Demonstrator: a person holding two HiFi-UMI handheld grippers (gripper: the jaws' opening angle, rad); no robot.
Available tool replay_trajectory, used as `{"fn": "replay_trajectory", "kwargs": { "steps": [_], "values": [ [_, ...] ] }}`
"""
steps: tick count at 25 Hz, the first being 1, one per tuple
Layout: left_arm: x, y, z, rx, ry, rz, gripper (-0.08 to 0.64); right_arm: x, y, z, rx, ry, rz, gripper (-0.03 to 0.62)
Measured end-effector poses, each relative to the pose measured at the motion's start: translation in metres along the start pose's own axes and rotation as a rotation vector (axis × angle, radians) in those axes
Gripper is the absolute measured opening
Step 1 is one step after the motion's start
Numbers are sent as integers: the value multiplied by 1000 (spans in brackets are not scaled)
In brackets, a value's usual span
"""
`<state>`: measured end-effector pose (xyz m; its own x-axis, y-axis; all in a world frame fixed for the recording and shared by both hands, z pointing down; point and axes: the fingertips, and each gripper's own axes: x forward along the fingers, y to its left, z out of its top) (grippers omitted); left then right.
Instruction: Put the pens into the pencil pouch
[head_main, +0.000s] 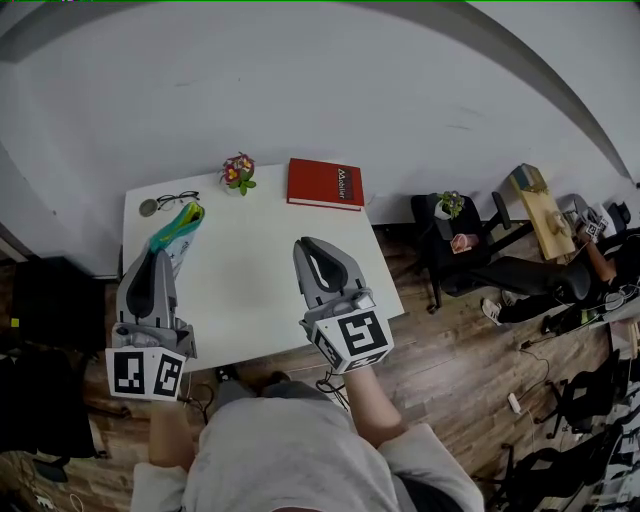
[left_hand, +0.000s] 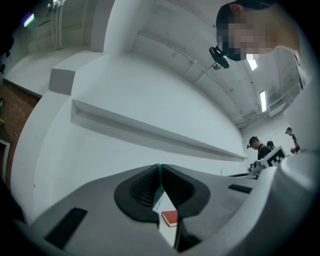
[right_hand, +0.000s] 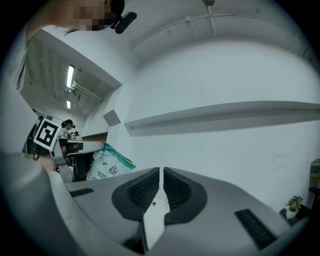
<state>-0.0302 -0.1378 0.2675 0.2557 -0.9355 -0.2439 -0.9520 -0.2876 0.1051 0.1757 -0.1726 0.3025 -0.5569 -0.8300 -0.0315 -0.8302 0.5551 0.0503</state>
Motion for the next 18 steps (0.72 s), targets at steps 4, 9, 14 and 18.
{"fn": "replay_trajectory", "kwargs": {
  "steps": [4,9,14,18],
  "values": [
    [0,-8,1,-2,-3,0,41,-7,-6,1,-5,-9,-11,44],
    [1,-16,1,-11,-10,-3,41,-13,-12,2,-10,-10,-16,44],
    [2,-25,2,-16,-13,-9,41,-19,-18,4,-9,-16,-20,44],
    [4,-28,2,-18,-15,-12,41,-21,-21,4,-13,-16,-21,44]
  ]
}}
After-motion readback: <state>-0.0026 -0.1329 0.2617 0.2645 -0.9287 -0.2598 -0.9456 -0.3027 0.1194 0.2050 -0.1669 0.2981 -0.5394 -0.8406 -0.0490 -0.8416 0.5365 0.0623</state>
